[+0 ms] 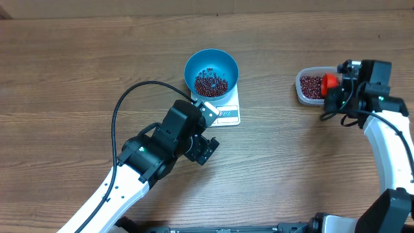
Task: Scoop item into bowl and weigh 150g on scale
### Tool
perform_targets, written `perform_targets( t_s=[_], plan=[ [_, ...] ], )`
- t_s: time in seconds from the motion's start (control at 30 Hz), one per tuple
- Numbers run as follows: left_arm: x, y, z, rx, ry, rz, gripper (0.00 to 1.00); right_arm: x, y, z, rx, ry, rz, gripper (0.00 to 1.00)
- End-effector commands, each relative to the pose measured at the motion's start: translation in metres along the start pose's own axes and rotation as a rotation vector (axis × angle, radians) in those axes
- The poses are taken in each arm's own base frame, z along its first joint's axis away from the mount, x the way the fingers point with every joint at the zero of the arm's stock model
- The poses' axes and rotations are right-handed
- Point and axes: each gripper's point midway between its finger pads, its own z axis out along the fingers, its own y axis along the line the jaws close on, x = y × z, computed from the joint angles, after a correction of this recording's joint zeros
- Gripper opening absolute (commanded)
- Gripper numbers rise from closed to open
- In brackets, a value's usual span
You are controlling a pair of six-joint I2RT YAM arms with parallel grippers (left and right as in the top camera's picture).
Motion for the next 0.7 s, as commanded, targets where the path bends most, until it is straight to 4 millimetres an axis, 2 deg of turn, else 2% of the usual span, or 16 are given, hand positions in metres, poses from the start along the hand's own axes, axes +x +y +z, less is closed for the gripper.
perform_targets(
  t_s=[0.0,0.17,0.63,0.67],
  plan=[
    [0.001,0.001,0.002,-0.008,0.005,0.012,0.99,0.011,0.003,0.009,-0.019,0.015,0.011,0.04],
    [0.001,0.001,0.002,-0.008,0.005,0.012,1.0,0.017,0.003,0.015,-0.019,0.012,0.011,0.04],
    [0.001,0.001,0.002,-0.008,0.005,0.012,0.99,0.005,0.001,0.017,-0.013,-0.042,0.004,0.04],
    [0.001,0.001,0.002,-0.008,0.005,0.012,0.99,0.004,0.001,0.017,-0.013,-0.044,0.004,0.08]
  ],
)
